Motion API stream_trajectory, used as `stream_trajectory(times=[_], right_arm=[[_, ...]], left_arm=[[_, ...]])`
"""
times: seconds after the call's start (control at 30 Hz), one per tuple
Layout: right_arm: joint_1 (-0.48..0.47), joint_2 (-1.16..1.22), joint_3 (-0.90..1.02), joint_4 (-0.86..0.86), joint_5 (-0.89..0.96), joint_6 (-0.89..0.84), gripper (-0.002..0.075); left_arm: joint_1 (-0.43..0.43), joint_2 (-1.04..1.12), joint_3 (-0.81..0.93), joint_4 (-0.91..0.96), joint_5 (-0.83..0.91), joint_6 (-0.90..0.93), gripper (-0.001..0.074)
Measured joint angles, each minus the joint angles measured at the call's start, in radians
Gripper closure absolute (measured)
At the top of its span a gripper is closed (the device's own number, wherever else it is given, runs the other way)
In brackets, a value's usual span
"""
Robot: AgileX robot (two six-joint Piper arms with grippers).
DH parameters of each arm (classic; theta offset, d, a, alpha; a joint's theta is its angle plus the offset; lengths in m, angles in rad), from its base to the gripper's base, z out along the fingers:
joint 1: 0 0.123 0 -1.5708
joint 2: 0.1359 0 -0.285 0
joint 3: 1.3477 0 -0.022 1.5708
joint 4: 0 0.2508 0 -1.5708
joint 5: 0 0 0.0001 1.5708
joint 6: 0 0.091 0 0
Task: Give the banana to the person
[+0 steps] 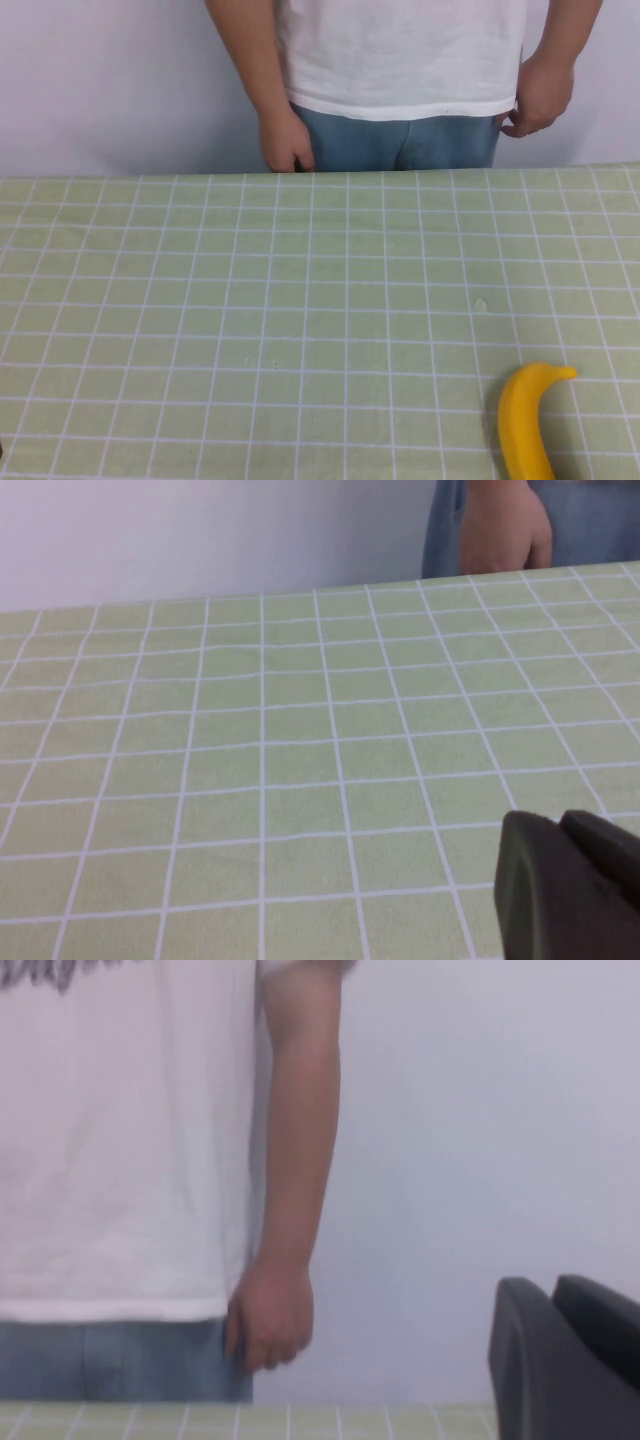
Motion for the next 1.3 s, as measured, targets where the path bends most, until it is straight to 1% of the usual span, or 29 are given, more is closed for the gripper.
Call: stream_trajectory(times=[0.13,0.2,0.3,0.33,0.4,0.47,0.6,0.67,0.77,0.87,0.93,1.0,1.07,1.13,1.2,1.23,1.3], right_arm=[[0.000,0.000,0.000,0.000,-0.031,0.000,0.0733],[0.000,0.000,0.000,0.007,-0.125,0.008,0.0733],[0.000,0.000,-0.002,0.042,-0.359,0.074,0.0733],[0.000,0.000,-0.015,0.058,-0.410,0.105,0.0733],[0.000,0.000,-0.062,0.078,-0.392,0.111,0.0733],[0.000,0.000,-0.134,0.076,-0.299,0.106,0.0733],[0.000,0.046,-0.356,0.078,0.028,0.106,0.0733],[0.000,0.103,-0.456,0.078,0.154,0.104,0.0733],[0.000,0.220,-0.602,0.090,0.385,0.104,0.0733],[0.000,0.355,-0.748,0.176,0.723,0.104,0.0733],[0.000,0.453,-0.813,0.215,0.916,0.102,0.0733],[0.000,0.531,-0.849,0.211,1.044,0.060,0.0733],[0.000,0.581,-0.854,0.225,1.081,0.053,0.0733],[0.002,0.624,-0.848,0.309,1.139,0.042,0.0733],[0.020,0.666,-0.846,0.392,1.217,-0.020,0.0733],[0.034,0.690,-0.846,0.438,1.252,-0.078,0.0733],[0.061,0.735,-0.846,0.513,1.288,-0.139,0.0725]], left_arm=[[0.000,0.000,0.000,0.000,0.000,0.000,0.0732],[0.000,0.000,0.000,0.000,0.000,0.000,0.0732],[0.000,0.000,0.000,0.000,0.000,0.000,0.0732],[0.000,0.000,0.000,0.000,0.000,0.000,0.0732],[0.000,0.000,0.000,0.000,0.000,0.000,0.0732],[0.000,0.000,0.000,0.000,0.000,0.000,0.0732],[0.000,0.000,0.000,0.000,0.000,0.000,0.0732],[0.000,0.000,0.000,0.000,0.000,0.000,0.0732],[0.000,0.000,0.000,0.000,0.000,0.000,0.0732],[0.000,0.000,0.000,0.000,0.000,0.000,0.0732],[0.000,0.000,0.000,0.000,0.000,0.000,0.0732],[0.000,0.000,0.000,0.000,0.000,0.000,0.0732],[0.000,0.000,0.000,0.000,0.000,0.000,0.0732],[0.000,0.000,0.000,0.000,0.000,0.000,0.0732],[0.000,0.000,0.000,0.000,0.000,0.000,0.0732],[0.000,0.000,0.000,0.000,0.000,0.000,0.0732],[0.000,0.000,0.000,0.000,0.000,0.000,0.0732]])
